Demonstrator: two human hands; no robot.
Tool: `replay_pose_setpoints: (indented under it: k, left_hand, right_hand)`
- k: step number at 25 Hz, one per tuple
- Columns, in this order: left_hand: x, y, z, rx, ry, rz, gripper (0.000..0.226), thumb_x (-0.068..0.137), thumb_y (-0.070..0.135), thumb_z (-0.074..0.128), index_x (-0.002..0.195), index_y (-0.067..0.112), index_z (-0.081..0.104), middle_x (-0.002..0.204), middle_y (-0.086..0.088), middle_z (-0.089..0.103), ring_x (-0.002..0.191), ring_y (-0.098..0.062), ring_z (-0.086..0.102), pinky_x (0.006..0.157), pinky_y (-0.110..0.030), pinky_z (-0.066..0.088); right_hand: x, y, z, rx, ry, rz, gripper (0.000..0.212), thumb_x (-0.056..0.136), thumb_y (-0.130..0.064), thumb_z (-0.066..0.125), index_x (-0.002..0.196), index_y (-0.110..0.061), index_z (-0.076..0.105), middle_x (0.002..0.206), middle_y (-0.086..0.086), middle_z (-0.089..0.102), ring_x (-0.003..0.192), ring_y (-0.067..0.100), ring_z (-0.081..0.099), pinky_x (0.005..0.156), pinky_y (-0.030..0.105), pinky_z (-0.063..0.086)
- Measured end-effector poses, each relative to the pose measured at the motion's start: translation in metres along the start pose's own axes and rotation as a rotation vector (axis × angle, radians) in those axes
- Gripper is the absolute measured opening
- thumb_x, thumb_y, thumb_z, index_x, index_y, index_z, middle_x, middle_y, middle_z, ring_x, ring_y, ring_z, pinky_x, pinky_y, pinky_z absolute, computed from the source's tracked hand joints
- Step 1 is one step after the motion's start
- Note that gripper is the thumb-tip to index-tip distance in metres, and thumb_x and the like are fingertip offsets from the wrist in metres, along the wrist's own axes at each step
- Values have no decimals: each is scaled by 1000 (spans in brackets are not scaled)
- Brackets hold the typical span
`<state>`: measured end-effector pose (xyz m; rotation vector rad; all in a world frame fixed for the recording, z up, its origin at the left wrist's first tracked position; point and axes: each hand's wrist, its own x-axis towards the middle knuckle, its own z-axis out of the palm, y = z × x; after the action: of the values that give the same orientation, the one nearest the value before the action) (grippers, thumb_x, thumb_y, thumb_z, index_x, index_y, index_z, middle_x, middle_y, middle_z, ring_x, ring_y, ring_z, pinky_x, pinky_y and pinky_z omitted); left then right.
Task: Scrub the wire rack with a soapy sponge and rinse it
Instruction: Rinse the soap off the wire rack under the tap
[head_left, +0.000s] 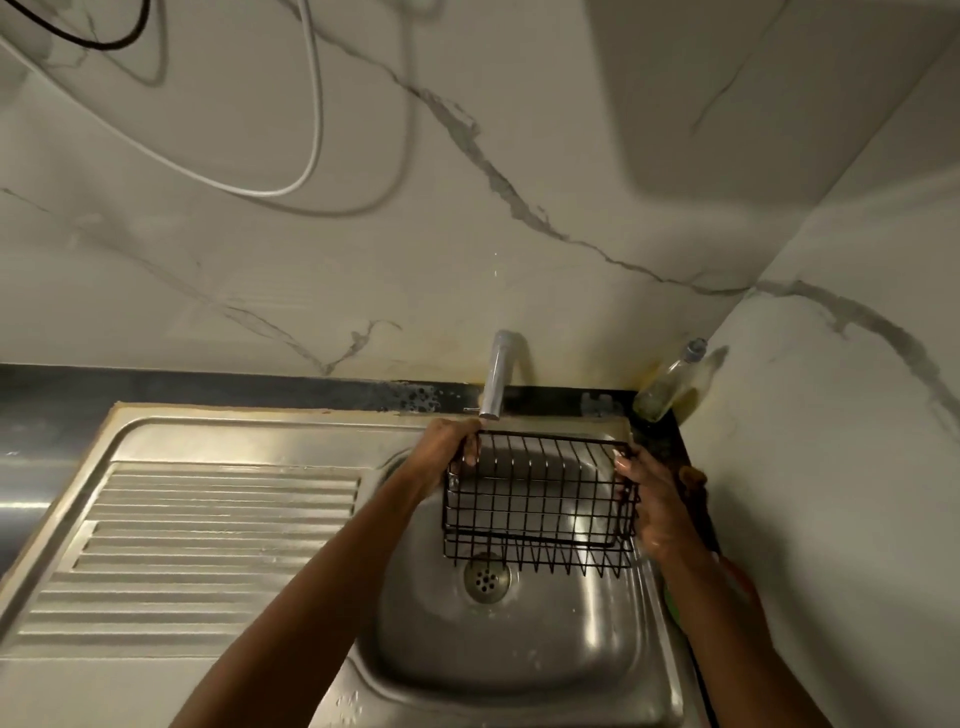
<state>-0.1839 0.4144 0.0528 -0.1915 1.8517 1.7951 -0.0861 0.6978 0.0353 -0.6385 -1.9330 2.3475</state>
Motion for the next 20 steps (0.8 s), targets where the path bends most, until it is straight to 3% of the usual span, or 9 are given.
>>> replay_pose_setpoints:
  k: [4, 7, 11, 14, 17, 20]
  left_hand:
    - [-28, -21, -52, -77, 127, 21, 51, 98, 48, 61, 87, 0, 76, 62, -3, 66, 53, -11, 55, 55, -21, 45]
    - [-46, -35, -90, -131, 215, 22, 53, 97, 45, 63, 86, -6, 75, 57, -3, 60, 52, -16, 45, 51, -24, 39]
    - [-71, -48, -129, -189, 302, 55, 55, 101, 39, 60, 102, -15, 72, 47, 6, 47, 44, -11, 29, 45, -25, 25]
    - [-83, -60, -146, -261, 351, 98, 42, 102, 36, 59, 111, -1, 77, 48, 5, 36, 41, -9, 28, 39, -20, 25]
    - [-86, -69, -157, -441, 402, 85, 39, 100, 36, 62, 114, 3, 77, 50, 6, 31, 39, -7, 27, 37, -20, 24]
    - [-81, -70, -154, -544, 416, 9, 39, 93, 38, 70, 111, 4, 78, 51, 7, 32, 42, -6, 28, 39, -20, 25]
  right_hand:
    - [12, 2, 59, 20, -63, 105, 13, 95, -27, 62, 97, -16, 69, 78, -1, 65, 71, 15, 59, 67, 28, 46]
    - [31, 13, 99, -141, -215, 207, 17, 98, -26, 58, 86, -16, 66, 69, -2, 56, 64, 16, 51, 63, 31, 43]
    - [48, 11, 149, -301, -419, 271, 21, 95, -17, 56, 75, -14, 62, 62, -1, 55, 55, 14, 48, 59, 31, 45]
    - [50, -1, 186, -438, -458, 245, 28, 95, -17, 55, 67, -15, 60, 60, 0, 57, 51, 12, 46, 53, 26, 41]
    - [48, -5, 205, -267, -437, 169, 21, 90, -22, 68, 71, -15, 69, 69, 5, 66, 54, 10, 49, 54, 25, 35]
    - [46, 1, 194, -71, -353, 190, 16, 92, -30, 68, 90, -15, 71, 79, 7, 68, 56, 10, 51, 51, 26, 37]
